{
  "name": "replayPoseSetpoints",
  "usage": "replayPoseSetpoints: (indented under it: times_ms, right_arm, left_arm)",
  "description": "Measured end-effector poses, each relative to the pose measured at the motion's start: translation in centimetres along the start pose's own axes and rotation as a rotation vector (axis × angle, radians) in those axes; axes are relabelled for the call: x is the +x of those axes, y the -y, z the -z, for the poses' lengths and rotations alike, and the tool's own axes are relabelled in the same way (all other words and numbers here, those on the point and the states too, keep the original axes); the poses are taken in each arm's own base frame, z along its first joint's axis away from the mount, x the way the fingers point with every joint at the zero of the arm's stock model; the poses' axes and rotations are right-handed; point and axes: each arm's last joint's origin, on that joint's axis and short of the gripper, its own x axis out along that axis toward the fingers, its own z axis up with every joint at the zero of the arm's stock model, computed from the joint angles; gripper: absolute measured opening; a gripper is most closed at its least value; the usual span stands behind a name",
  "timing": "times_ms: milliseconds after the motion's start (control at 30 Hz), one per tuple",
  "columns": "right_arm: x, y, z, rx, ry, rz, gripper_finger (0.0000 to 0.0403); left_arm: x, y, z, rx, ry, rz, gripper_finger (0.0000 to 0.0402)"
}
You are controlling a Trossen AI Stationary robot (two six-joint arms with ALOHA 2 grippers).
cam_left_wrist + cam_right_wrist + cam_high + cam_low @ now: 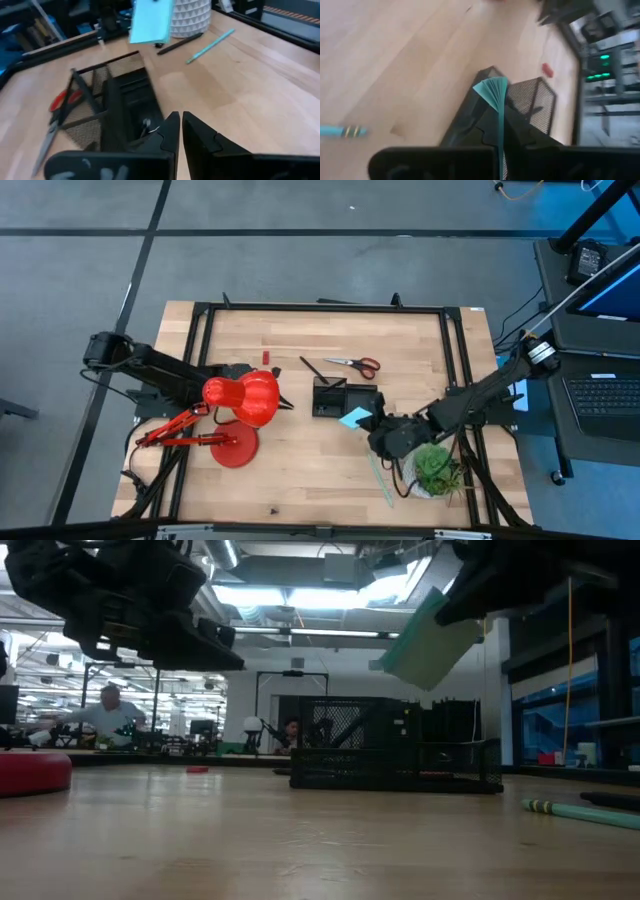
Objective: Pick and place office supplies into organizer
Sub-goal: Put the light blue sticky notes into the black desk organizer
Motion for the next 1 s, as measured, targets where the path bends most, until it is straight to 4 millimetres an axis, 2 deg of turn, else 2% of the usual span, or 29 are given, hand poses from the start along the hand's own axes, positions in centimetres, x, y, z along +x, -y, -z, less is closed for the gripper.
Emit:
replayPoseSetpoints:
  times_ms: [267,433,600,833,1000]
  right_arm:
    - [1.6,2.0,1.8,-0.093,-0.079,-0.088,0.0007]
    - [1.6,2.9,2.8,-0.114,-0.102,-0.145,0.0007]
    - [0.9,3.9,3.6,-0.107,-0.120,-0.149,0.0007]
    - [0.0,4.4,6.5,-0.095,-0.013,-0.104,0.0005]
    - [-0.5,3.9,7.0,-0.200,0.166,-0.065,0.0006]
  left_arm:
    - [-0.5,-0.3,0.6,-0.017,-0.011,-0.022,0.0015]
    - [-0.5,-0.3,0.6,-0.018,-0.012,-0.024,0.0015]
    - [-0.5,-0.4,0.6,-0.018,-0.014,-0.029,0.0012]
    - [-0.5,-0.4,0.6,-0.020,-0.018,-0.059,0.0011]
    - [-0.5,-0.5,0.5,-0.019,-0.018,-0.075,0.0011]
